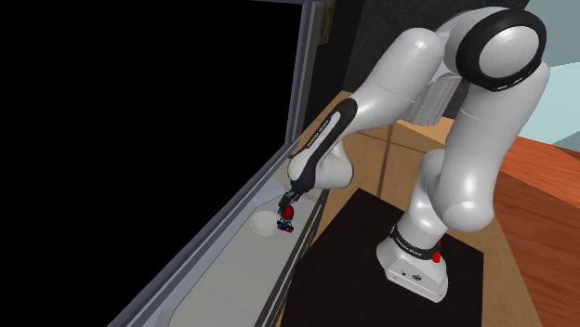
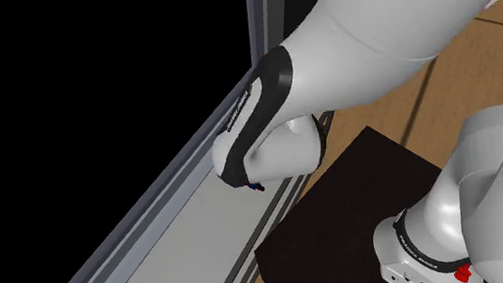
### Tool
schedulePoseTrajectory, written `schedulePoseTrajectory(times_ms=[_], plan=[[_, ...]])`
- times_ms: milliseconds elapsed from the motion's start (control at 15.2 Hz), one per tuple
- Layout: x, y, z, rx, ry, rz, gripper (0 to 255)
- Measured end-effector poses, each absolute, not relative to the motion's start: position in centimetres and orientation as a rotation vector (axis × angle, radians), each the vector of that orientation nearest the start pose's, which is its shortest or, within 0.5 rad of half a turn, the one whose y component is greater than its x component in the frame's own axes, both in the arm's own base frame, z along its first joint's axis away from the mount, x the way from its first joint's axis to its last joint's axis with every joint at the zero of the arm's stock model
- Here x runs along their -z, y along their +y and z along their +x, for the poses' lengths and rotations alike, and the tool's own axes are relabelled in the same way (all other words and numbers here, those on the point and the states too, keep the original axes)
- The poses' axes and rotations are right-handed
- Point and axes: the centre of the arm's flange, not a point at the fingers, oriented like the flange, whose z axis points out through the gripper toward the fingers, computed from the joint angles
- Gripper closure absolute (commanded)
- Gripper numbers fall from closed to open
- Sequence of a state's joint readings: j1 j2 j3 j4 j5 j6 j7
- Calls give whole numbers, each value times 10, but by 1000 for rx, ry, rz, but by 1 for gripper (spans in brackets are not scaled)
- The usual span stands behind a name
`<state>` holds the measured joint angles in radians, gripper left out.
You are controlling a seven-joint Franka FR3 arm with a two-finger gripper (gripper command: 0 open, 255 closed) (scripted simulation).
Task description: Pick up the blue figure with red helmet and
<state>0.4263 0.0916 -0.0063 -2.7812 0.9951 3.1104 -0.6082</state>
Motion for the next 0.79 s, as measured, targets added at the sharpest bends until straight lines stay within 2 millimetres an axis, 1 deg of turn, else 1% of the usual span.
schedulePoseTrajectory(times_ms=[330, 396, 792], plan=[[-171, 84, 362, 337, -50, -3003, 0], [-169, 84, 362, 336, -50, -3003, 255], [-167, 85, 362, 338, -49, -3002, 255]])
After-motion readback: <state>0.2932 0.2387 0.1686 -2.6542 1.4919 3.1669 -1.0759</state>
